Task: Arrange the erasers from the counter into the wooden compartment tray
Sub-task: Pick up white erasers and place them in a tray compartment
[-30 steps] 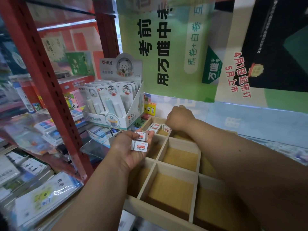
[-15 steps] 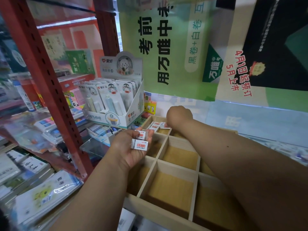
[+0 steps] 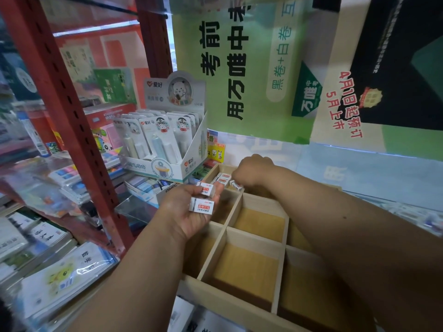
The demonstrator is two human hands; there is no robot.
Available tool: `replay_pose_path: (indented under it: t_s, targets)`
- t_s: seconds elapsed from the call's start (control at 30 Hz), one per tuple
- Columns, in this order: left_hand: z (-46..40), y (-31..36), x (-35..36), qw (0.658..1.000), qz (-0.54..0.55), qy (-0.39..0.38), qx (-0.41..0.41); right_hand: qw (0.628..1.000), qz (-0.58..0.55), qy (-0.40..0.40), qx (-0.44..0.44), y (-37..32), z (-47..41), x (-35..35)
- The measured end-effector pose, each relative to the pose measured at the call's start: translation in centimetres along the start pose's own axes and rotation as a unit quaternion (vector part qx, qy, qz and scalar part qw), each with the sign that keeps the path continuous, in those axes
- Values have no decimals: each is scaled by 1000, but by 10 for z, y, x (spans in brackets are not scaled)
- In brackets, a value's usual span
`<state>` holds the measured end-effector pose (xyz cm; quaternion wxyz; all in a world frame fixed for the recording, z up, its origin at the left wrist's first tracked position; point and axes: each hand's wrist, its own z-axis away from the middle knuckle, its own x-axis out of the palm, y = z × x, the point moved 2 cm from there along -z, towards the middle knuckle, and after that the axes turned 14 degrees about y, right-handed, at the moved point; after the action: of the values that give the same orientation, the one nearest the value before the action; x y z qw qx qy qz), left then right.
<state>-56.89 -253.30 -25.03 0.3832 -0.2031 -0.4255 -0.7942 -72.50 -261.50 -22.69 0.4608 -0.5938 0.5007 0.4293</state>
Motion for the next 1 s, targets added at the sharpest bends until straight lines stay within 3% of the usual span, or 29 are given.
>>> replay_pose_path:
  t_s: [0.2,0.37,0.57,0.83,1.0]
  targets:
    - [3,0,1,1000,4,-7,5,1000,17,16,5,7,-1,-3]
    - [2,-2,-1,998,-53,-15,23,999,47,17,2,10,-7,3]
    - [3,-3,-3,998,-58,-12,27,996,28,58,63,6,-8,19]
    - [3,-1,-2,998,-49,-16,30,996,-28,33,74,1,-21,16]
    - [4,-1,-1,999,-45,-15,27,999,1,-36,2,2,-20,15]
